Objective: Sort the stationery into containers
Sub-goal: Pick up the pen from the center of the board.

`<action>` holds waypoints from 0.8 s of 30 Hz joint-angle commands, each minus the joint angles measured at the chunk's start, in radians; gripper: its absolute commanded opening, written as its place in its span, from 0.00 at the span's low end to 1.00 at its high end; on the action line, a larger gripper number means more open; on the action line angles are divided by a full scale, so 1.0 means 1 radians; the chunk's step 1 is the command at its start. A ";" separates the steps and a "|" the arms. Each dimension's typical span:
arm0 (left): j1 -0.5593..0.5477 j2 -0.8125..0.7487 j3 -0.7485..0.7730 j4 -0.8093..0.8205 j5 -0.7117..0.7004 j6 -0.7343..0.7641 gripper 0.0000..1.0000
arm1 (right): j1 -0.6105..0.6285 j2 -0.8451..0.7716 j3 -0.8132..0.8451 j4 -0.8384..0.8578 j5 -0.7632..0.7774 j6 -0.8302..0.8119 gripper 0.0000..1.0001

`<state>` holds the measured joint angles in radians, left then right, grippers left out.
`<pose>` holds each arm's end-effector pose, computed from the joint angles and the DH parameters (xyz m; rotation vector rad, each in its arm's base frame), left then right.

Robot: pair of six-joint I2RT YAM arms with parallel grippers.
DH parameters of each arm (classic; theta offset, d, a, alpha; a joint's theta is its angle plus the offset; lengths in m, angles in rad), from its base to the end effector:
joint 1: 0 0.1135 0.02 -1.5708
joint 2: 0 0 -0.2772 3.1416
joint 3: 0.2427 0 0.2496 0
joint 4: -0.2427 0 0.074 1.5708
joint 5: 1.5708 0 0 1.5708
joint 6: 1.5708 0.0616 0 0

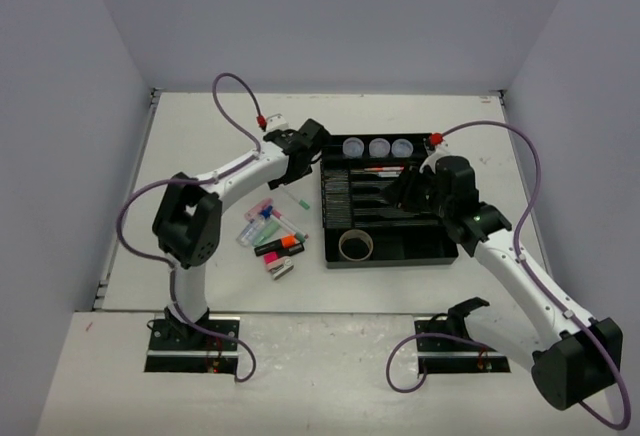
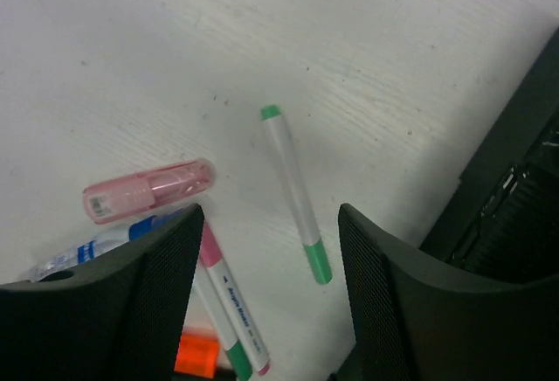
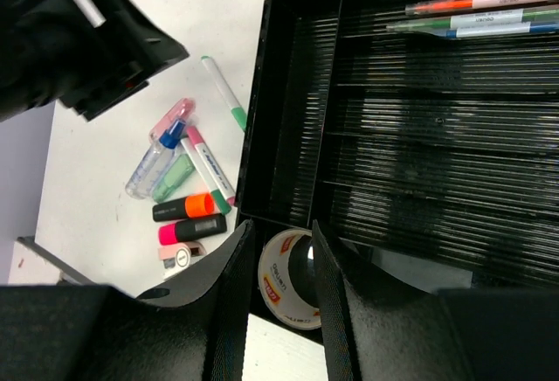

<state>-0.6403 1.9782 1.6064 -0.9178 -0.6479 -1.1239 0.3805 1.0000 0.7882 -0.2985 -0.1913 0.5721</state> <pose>0.3522 -0.2160 0.2176 -0.7019 2.3582 0.2559 0.2157 0.0989 0.2888 0.0858 2.1644 0.7657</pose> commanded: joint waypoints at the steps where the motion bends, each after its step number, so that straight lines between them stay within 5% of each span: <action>1: 0.007 0.104 0.127 -0.139 -0.030 -0.121 0.65 | 0.000 -0.010 -0.037 0.055 -0.025 -0.034 0.35; 11: 0.021 0.189 0.056 -0.006 0.063 -0.094 0.56 | -0.002 0.006 -0.072 0.107 -0.132 -0.035 0.34; 24: 0.059 0.121 -0.169 0.206 0.175 -0.052 0.00 | -0.002 -0.006 -0.112 0.181 -0.243 -0.028 0.34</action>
<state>-0.6103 2.1003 1.5127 -0.7555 -0.5232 -1.1860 0.3805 1.0027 0.6985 -0.1916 -0.3640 0.5559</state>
